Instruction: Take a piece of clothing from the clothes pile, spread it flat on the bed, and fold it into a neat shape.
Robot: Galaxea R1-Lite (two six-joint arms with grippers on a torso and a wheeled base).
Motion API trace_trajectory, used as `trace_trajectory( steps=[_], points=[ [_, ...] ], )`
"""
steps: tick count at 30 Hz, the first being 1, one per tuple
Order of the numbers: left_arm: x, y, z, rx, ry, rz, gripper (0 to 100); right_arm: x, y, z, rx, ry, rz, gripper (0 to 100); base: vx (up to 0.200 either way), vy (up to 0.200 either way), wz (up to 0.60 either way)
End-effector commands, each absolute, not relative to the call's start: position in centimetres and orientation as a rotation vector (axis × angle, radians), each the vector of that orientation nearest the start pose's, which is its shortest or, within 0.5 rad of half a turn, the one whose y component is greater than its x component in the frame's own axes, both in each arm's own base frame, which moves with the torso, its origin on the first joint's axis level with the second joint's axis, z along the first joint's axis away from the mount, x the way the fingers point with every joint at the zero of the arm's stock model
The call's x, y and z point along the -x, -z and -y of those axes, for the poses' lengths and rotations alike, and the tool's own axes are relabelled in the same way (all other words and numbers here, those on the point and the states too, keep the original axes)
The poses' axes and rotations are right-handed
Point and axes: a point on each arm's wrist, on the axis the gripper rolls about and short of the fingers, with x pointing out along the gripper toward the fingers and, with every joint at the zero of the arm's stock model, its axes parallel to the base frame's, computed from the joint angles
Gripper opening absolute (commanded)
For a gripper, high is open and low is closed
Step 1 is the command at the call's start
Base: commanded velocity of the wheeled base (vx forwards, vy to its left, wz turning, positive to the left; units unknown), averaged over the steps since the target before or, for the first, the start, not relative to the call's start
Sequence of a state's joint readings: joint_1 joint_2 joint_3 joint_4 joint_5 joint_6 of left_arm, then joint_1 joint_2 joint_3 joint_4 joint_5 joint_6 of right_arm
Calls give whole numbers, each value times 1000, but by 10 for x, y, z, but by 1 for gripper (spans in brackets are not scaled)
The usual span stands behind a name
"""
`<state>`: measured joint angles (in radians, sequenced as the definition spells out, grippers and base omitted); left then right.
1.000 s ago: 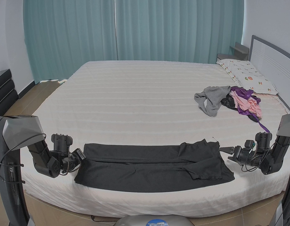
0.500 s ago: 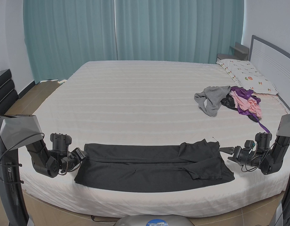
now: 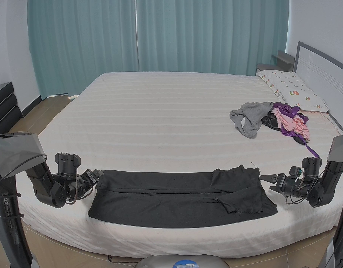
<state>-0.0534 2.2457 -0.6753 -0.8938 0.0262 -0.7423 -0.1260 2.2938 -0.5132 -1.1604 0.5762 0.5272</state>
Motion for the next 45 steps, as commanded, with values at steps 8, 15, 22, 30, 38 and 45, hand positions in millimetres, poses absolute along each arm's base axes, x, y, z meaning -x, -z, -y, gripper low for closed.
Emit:
trace_trajectory(
  steps=[8,15,22,30,38,45],
  points=[
    [-339,-1,18,687,-220,-645,100,-315,19,28,-718,-272,-693,100,100,0,0],
    [-341,-2,18,690,-216,-642,100,-315,19,28,-719,-271,-693,100,143,0,0],
    [-347,-1,20,710,-162,-651,100,-315,19,28,-720,-271,-695,100,0,0,0],
    [-373,8,21,784,-84,-653,100,-314,21,28,-722,-270,-703,100,0,0,0],
    [-390,26,19,745,-90,-679,100,-314,22,28,-722,-269,-704,100,0,0,0],
    [-383,31,22,695,-77,-711,100,-314,22,27,-722,-272,-707,100,0,0,0]
  ],
)
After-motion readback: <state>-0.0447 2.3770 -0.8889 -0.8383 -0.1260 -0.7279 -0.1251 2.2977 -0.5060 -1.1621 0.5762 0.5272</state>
